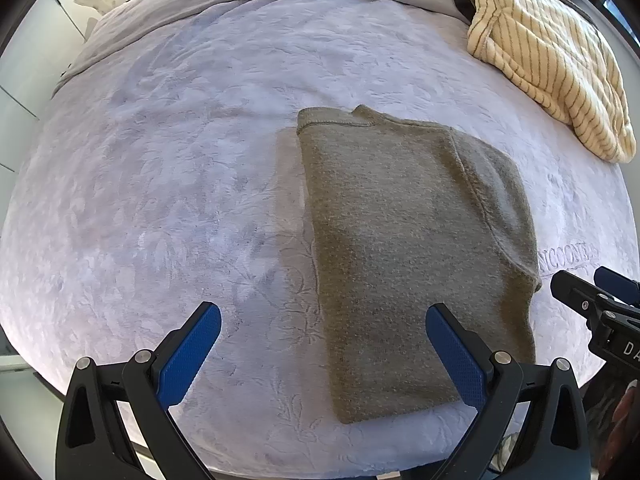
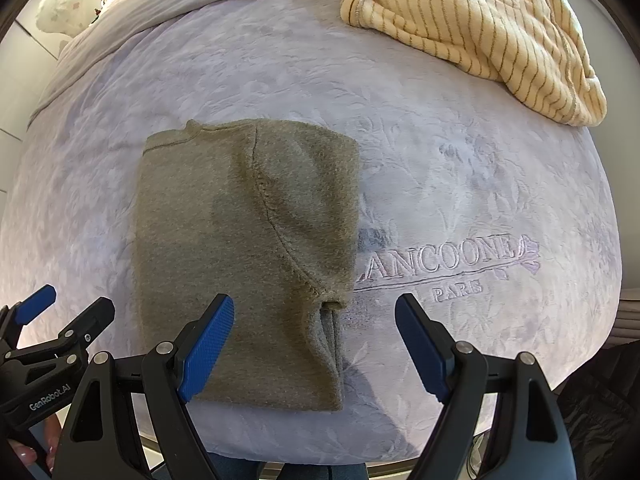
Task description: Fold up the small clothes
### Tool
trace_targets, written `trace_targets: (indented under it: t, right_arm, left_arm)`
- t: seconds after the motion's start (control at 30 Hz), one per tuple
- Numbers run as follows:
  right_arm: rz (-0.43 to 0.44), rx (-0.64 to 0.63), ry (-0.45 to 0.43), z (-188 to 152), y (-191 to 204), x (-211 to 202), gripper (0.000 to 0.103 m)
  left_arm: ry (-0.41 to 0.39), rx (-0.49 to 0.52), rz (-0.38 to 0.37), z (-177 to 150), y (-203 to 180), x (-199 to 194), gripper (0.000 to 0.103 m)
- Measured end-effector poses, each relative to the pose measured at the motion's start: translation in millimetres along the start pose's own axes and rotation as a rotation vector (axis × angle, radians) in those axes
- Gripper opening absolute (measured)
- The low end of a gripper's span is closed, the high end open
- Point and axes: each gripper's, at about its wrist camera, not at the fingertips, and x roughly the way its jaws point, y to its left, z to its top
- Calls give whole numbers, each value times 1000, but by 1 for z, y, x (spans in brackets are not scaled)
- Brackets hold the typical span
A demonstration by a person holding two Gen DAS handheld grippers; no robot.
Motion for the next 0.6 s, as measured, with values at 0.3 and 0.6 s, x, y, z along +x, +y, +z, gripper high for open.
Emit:
trace_targets:
  t: [0.3,0.6]
  right_arm:
    - [1,-2,5,1,3,3,85]
    - [2,-2,5,1,2,3,85]
  left_arm:
    - [2,-3,7,-1,2,2,103]
    - [-2,11,-7,-1,-1,0,103]
